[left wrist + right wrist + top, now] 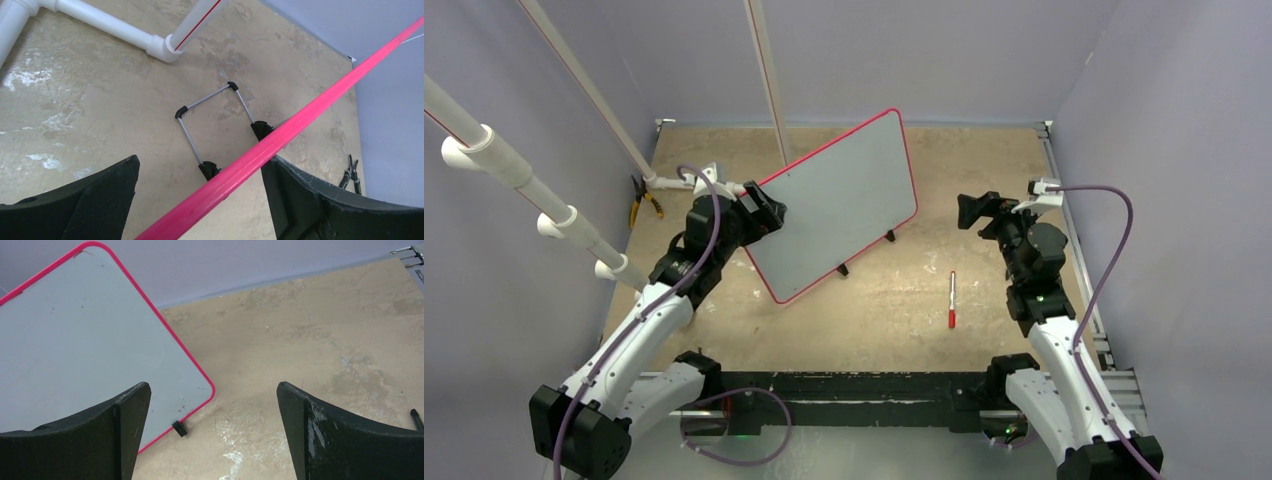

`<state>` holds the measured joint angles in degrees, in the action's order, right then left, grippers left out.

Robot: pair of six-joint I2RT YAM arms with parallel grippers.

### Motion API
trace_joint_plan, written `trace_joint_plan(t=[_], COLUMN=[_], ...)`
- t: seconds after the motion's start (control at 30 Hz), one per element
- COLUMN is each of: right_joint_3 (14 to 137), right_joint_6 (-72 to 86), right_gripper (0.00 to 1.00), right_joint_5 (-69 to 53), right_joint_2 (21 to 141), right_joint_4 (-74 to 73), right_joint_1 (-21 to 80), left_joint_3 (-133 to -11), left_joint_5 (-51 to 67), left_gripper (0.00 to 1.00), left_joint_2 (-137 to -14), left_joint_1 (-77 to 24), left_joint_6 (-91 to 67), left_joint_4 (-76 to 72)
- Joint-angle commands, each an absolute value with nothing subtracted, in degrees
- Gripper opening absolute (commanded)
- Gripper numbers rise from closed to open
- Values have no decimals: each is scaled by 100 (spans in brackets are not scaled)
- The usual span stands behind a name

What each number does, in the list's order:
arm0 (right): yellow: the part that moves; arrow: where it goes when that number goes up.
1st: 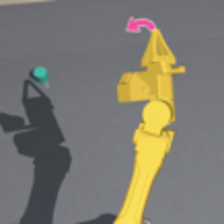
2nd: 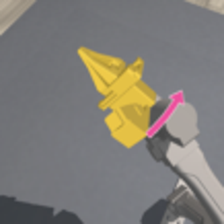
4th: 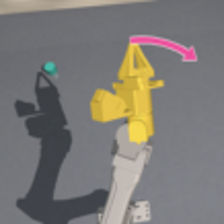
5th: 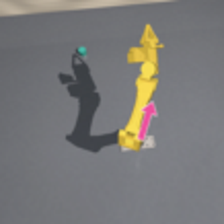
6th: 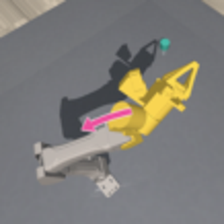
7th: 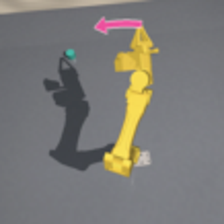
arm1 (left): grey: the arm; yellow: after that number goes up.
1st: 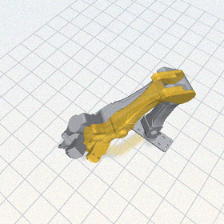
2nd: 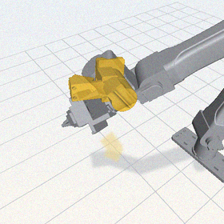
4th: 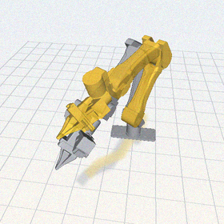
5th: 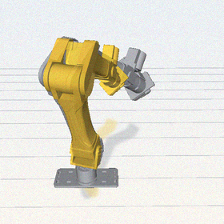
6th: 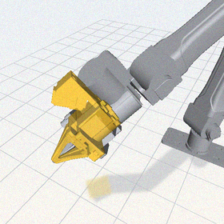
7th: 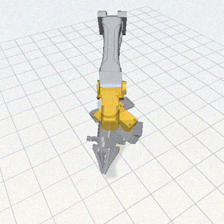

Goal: Write a sentence on the whiteboard
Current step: Move the whiteboard to the center of the board.

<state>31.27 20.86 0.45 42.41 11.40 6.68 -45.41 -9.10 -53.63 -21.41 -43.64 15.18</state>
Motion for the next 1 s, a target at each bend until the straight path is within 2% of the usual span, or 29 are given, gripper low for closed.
trace_joint_plan(t=[0.0,0.1,0.2,0.33,0.47,0.6,0.73,0.97], right_joint_3=[3331,3330,3320,3314,3314,3314,3314,3315], right_joint_6=[1995,1995,1997,1995,1995,1989,1986,1958], right_gripper=[99,99,99,99,99,99,99,99], right_joint_5=[9,9,9,9,9,9,9,9], right_joint_2=[4277,4294,4305,4320,4329,4344,4348,4338], right_joint_4=[1376,1380,1388,1388,1389,1402,1374,1358], right_joint_1=[659,659,657,659,659,659,656,657], left_joint_3=[-4573,-4603,-4635,-4674,-4661,-4636,-4622,-4290], left_joint_5=[-917,-1028,-1097,-1232,-1279,-1077,-701,-668], left_gripper=[89,82,79,67,65,58,63,84], left_joint_2=[-5551,-5671,-5761,-5813,-5893,-6080,-6163,-5600], left_joint_1=[-2366,-2453,-2485,-2487,-2496,-2522,-2522,-2514], left_joint_6=[-4679,-4676,-4702,-4729,-4752,-4496,-3864,-3139], left_joint_4=[699,495,330,146,-167,-607,-793,-167])
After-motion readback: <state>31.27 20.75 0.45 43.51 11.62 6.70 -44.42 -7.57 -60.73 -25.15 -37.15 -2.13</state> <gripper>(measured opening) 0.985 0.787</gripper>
